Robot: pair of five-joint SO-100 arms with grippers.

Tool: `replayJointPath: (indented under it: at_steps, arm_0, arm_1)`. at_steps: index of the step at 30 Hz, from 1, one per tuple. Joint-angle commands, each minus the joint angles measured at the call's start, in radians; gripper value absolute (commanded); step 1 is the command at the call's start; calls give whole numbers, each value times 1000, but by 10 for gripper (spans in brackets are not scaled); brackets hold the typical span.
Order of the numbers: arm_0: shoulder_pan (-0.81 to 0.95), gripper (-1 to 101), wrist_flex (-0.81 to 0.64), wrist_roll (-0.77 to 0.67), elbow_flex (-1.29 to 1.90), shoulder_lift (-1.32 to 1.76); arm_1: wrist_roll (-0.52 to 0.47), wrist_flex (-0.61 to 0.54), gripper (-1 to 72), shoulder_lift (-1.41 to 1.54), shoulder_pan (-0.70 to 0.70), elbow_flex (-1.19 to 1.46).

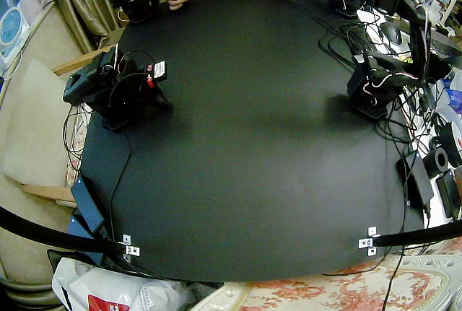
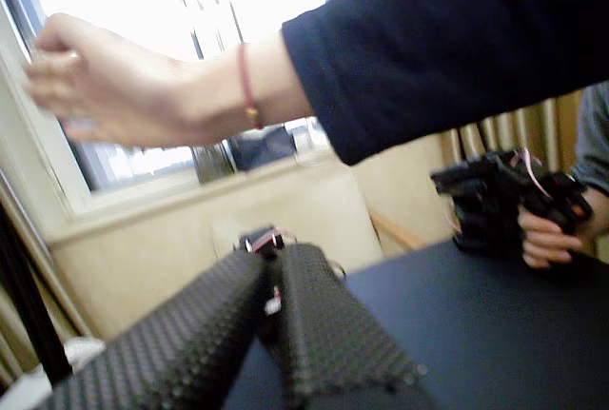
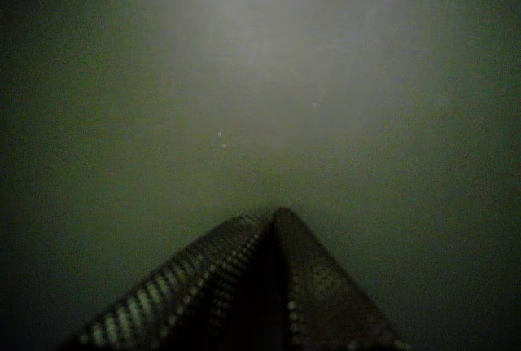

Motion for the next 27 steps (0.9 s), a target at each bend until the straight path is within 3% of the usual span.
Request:
replayJointPath:
  at_steps: [1,3,5,6,7,9,11,13,15,17,18,19,20,21,22,23,25,27]
  arm_0:
    - [-32,0,-210,25,117,98]
    - [-252,0,-247,-37,-67,-35]
    - [-383,134,-219,5,-189,-163]
    - [-439,136,-218,5,-178,-183]
    - [-500,0,-229,-8,-114,-178]
    - [-609,0,-252,-69,-17,-179]
    - [-773,0,-578,-121,103,-201]
    - [-787,128,-620,-104,-104,-411]
    - [-686,2,-595,-103,-153,-552]
    - [-634,0,-683,-109,77,-489]
    - [-632,152,-701,-103,92,-456]
    - [-623,169,-675,-95,15,-462]
    - [-607,169,-601,-71,-114,-508]
    - [-597,89,-571,-60,-201,-551]
    - [-601,0,-558,-43,-186,-540]
    - [-621,0,-540,-41,-87,-482]
    - [-680,0,-669,-80,184,-348]
    - [-750,246,-746,-121,261,-288]
  arm_1:
    - [-18,3,-3,18,-20,-11]
    - [-17,3,-3,18,-18,-11]
    - [-17,3,-3,18,-18,-11]
    - [-17,3,-3,18,-18,-11]
    - [-18,3,-3,18,-21,-11]
    - [-20,3,-3,18,-29,-11]
    - [-23,3,-3,18,-34,-11]
    - [-26,3,-3,18,-34,-11]
    - [-31,3,-3,18,-38,-11]
    - [-37,3,-3,18,-48,-11]
    - [-37,3,-3,18,-48,-11]
    - [-38,3,-3,18,-48,-11]
    - [-38,3,-3,18,-46,-11]
    - [-37,3,-3,18,-43,-11]
    - [-37,2,-3,18,-43,-11]
    - [-37,2,-3,18,-43,-11]
    - [-37,2,-3,18,-44,-11]
    - [-37,2,-3,18,-46,-11]
